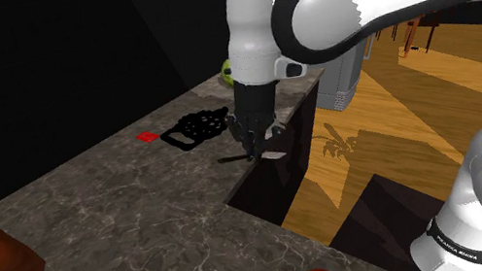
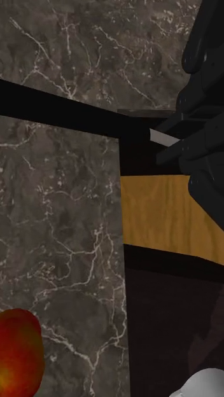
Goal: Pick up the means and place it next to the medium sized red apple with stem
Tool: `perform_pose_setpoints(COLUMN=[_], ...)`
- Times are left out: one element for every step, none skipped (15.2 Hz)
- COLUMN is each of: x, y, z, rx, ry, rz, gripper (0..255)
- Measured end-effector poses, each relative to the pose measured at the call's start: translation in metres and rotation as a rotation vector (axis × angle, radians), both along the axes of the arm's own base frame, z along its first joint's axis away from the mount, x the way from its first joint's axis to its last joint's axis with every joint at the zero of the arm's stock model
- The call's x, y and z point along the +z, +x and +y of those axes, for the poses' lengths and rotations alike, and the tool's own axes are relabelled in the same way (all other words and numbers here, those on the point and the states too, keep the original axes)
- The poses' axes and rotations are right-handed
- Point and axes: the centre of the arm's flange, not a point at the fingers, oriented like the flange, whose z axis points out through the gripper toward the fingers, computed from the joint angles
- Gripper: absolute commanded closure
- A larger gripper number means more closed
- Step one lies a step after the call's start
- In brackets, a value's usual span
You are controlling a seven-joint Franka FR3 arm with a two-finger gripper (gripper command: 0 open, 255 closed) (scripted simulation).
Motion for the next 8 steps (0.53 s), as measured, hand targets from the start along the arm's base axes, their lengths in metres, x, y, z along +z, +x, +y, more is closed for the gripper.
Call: perform_pose_setpoints(x=[0.001,0.003,0.003,0.003,0.003,0.002,0.000,0.001], y=[-0.007,-0.014,-0.026,-0.034,-0.044,-0.052,-0.061,-0.068], z=[0.008,0.020,0.030,0.042,0.053,0.063,0.073,0.084], rx=[0.000,0.000,-0.001,0.000,-0.001,0.000,0.000,0.000], ry=[0.000,0.000,0.000,0.000,0.000,0.000,0.000,-0.001], rz=[0.000,0.000,0.001,0.000,0.000,0.000,0.000,0.000], gripper=[255,255,255,255,255,255,255,255])
